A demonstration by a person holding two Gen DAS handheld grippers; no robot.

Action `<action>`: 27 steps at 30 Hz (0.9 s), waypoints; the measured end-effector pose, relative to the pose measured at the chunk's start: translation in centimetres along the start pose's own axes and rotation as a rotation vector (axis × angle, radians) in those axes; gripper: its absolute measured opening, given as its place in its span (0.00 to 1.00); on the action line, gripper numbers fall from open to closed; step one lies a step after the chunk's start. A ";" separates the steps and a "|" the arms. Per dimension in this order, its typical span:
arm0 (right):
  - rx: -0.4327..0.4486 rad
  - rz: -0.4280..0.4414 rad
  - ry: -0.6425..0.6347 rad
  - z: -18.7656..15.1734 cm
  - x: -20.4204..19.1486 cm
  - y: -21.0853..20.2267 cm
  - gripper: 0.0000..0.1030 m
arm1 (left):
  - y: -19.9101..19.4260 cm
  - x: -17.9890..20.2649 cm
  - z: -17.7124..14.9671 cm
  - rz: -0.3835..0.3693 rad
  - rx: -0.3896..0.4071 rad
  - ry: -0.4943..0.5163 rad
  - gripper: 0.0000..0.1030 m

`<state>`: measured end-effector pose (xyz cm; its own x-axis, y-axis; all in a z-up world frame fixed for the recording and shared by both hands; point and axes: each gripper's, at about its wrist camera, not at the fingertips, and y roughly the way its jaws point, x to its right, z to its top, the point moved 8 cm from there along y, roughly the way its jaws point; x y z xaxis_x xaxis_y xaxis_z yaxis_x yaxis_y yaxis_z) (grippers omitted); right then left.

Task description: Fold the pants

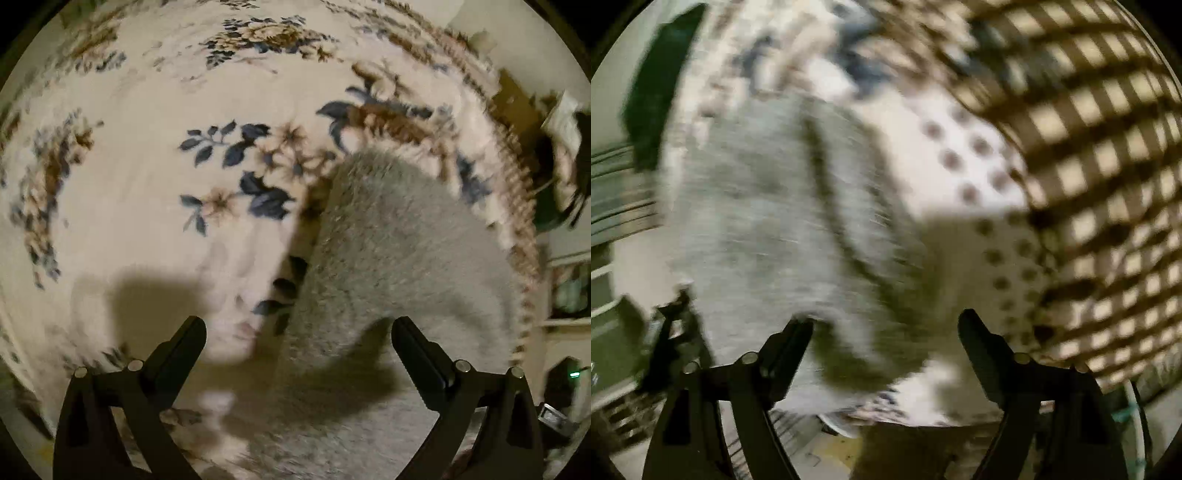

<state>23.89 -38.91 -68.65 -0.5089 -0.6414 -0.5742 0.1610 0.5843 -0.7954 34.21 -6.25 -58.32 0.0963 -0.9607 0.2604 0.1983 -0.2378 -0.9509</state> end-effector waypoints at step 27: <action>-0.198 0.362 -0.110 3.2 -4.4 9.2 1.00 | 5.6 2.2 -0.7 -0.579 -0.173 -0.095 0.96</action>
<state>30.32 -32.29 -74.01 -0.3547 -0.4205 -0.8351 0.1419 0.8586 -0.4926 34.82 -9.85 -63.22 0.1085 -0.6533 0.7493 0.0839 -0.7451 -0.6617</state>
